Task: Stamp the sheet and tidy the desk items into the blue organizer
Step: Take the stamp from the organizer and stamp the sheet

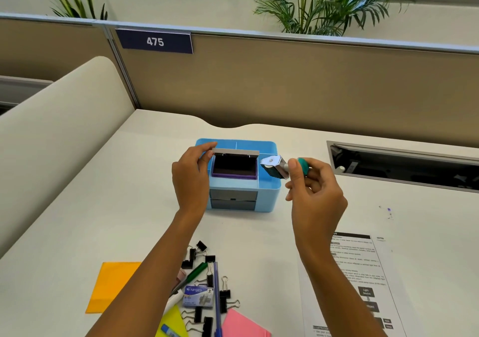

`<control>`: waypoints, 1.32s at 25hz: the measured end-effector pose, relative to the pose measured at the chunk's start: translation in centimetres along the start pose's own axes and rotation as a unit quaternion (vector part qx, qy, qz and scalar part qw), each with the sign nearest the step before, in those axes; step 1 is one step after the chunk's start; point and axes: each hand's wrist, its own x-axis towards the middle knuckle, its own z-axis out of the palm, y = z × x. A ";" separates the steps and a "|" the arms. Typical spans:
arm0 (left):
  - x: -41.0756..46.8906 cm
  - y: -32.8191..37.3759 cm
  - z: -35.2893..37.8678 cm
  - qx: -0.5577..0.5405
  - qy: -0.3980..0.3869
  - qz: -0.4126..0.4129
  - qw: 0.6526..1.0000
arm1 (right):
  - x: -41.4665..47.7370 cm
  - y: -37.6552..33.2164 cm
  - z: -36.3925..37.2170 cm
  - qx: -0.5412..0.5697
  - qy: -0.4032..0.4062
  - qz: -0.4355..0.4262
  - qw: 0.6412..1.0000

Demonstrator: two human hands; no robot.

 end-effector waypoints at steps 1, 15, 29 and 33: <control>-0.4 0.0 -0.2 0.018 -0.004 0.012 1.000 | -0.2 0.1 -0.2 -0.004 -0.001 0.004 1.000; -3.3 -1.4 -1.0 0.161 -0.050 0.043 0.985 | -1.4 0.3 -1.1 0.009 -0.007 0.032 0.999; -8.4 1.7 -1.4 0.099 -0.043 0.051 0.993 | -2.6 0.2 -5.9 -0.064 -0.011 -0.033 0.997; -13.7 5.3 -1.9 0.083 -0.094 0.070 0.990 | -4.2 0.1 -9.8 -0.101 -0.012 -0.072 0.992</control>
